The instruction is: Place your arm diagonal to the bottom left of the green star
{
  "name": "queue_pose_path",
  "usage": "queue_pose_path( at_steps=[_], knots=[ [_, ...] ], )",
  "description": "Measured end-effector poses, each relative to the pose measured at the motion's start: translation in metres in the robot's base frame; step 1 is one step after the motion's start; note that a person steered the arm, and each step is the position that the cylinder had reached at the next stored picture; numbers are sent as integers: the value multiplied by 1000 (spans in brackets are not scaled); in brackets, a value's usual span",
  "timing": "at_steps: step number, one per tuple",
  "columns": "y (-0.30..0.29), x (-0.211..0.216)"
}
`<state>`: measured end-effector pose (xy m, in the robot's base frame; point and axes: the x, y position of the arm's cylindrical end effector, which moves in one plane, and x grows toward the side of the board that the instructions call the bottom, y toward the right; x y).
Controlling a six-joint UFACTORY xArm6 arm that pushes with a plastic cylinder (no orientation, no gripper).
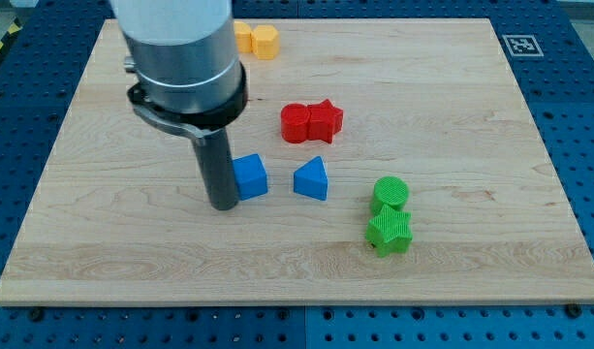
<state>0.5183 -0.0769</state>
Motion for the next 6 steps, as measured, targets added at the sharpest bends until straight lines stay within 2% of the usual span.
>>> queue_pose_path(
  at_steps=[1, 3, 4, 6],
  knots=[
    [14, -15],
    [-35, -29],
    [-42, -43],
    [-26, 33]
  ],
)
